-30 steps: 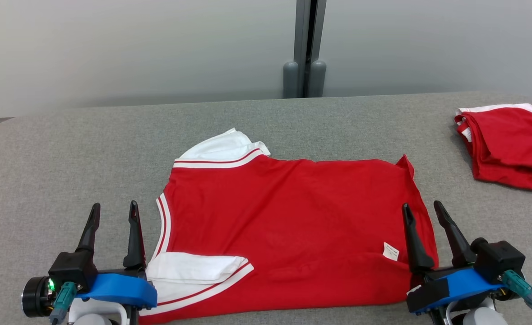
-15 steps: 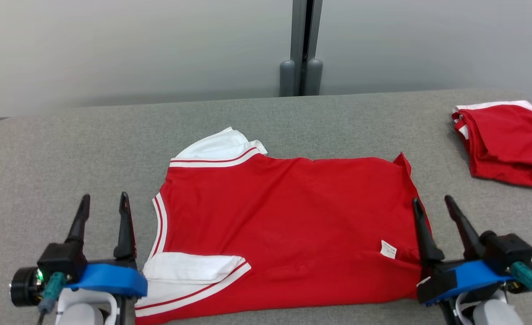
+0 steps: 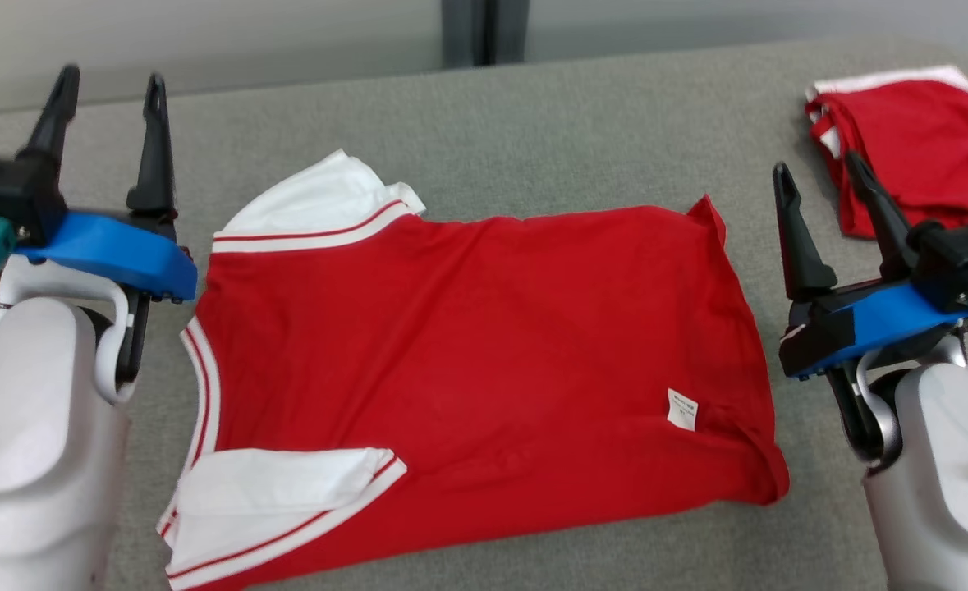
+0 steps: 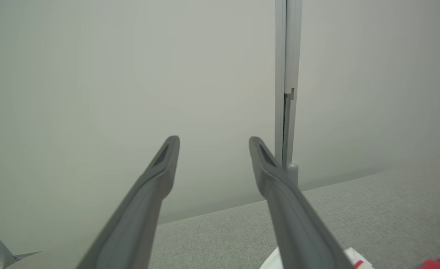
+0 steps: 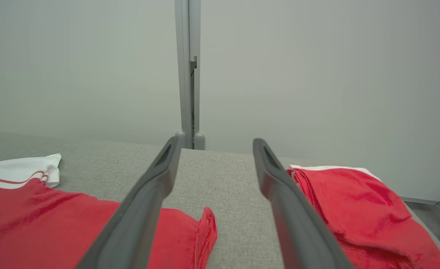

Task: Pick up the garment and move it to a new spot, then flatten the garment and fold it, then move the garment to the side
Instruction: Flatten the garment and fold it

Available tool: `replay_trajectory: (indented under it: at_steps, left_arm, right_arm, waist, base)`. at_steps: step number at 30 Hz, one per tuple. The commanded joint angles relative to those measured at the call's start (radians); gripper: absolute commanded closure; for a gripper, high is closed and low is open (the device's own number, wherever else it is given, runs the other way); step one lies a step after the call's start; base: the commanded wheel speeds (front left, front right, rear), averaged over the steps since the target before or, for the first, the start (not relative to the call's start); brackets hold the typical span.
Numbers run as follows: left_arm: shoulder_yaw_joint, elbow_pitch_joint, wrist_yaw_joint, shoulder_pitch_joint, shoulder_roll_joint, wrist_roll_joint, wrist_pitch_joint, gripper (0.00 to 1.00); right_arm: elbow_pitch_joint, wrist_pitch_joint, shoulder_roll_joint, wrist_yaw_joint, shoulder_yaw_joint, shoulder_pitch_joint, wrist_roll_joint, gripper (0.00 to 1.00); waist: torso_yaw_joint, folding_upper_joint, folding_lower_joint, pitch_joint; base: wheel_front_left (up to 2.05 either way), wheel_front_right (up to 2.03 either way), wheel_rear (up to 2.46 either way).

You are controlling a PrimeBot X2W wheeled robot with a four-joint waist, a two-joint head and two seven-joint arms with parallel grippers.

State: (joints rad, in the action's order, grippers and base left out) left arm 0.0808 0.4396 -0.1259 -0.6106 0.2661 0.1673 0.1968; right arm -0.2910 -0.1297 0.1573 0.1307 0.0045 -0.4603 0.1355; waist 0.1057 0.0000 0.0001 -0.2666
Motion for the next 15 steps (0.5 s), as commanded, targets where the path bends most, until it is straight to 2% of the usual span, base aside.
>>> replay_trajectory:
  at_steps: [1, 9, 15]
  left_arm:
    - [0.035, 0.016, -0.007, -0.054, 0.023, 0.027, -0.025, 0.00]
    - [0.260, 0.109, -0.005, -0.281, 0.151, 0.195, -0.146, 0.00]
    - [0.428, 0.192, -0.005, -0.380, 0.201, 0.320, -0.227, 0.00]
  right_arm:
    - [-0.002, 0.000, 0.000, 0.000, 0.014, -0.032, 0.000, 0.00]
    - [-0.021, -0.017, -0.029, 0.000, 0.071, -0.142, 0.014, 0.00]
    - [-0.047, -0.039, -0.038, 0.000, 0.093, -0.193, 0.019, 0.00]
  waist:
    - [0.006, 0.0000, -0.0001, -0.032]
    - [0.081, 0.0000, -0.0001, -0.160]
    - [0.123, 0.0000, -0.0001, -0.221]
  base:
    - [0.00, 0.00, 0.00]
    - [0.00, 0.00, 0.00]
    - [0.00, 0.00, 0.00]
